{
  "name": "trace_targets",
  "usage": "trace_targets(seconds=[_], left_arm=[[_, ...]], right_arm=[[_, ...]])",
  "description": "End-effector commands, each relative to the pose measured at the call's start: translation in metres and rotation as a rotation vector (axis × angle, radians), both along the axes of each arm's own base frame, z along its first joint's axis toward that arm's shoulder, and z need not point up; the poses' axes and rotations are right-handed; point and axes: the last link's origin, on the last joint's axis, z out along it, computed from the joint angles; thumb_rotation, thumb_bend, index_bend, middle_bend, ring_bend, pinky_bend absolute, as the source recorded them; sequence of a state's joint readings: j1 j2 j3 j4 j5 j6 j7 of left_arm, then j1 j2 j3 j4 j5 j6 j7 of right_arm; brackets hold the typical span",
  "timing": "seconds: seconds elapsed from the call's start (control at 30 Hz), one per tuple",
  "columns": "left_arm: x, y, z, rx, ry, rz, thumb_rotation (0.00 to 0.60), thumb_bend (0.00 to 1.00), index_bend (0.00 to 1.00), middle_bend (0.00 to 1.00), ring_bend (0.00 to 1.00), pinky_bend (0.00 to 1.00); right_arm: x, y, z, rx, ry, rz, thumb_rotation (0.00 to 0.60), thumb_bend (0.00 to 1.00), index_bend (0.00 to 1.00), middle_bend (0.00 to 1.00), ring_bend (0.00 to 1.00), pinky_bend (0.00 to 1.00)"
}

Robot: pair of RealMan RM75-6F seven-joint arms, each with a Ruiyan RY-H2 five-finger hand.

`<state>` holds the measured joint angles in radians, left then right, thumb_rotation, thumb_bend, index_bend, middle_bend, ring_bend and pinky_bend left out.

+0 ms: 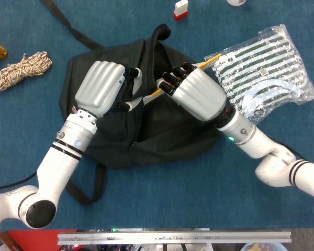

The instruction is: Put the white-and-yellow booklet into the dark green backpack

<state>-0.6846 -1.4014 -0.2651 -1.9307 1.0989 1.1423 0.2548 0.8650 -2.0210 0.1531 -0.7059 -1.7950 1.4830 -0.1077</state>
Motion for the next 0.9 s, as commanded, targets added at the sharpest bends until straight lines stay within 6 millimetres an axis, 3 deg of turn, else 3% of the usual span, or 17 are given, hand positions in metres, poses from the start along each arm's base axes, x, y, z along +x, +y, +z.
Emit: trace_targets(seconds=[0.03, 0.37, 0.9], left_arm=[[-0.001, 0.0, 0.0, 0.0, 0.0, 0.002, 0.6, 0.3, 0.74, 0.83, 0.82, 1.0], [-0.006, 0.002, 0.002, 0.0, 0.005, 0.015, 0.6, 0.3, 0.74, 0.83, 0.82, 1.0], [-0.008, 0.004, 0.005, 0.004, 0.008, 0.02, 0.6, 0.3, 0.74, 0.83, 0.82, 1.0]], right_arm=[[0.002, 0.001, -0.004, 0.008, -0.008, -0.001, 0.6, 0.45, 0.93, 0.71, 0.61, 0.74], [-0.018, 0.013, -0.017, 0.044, 0.046, 0.006, 0.6, 0.44, 0.93, 0.71, 0.61, 0.74], [-0.026, 0.015, -0.03, 0.105, 0.051, -0.072, 0.6, 0.4, 0.93, 0.71, 0.61, 0.74]])
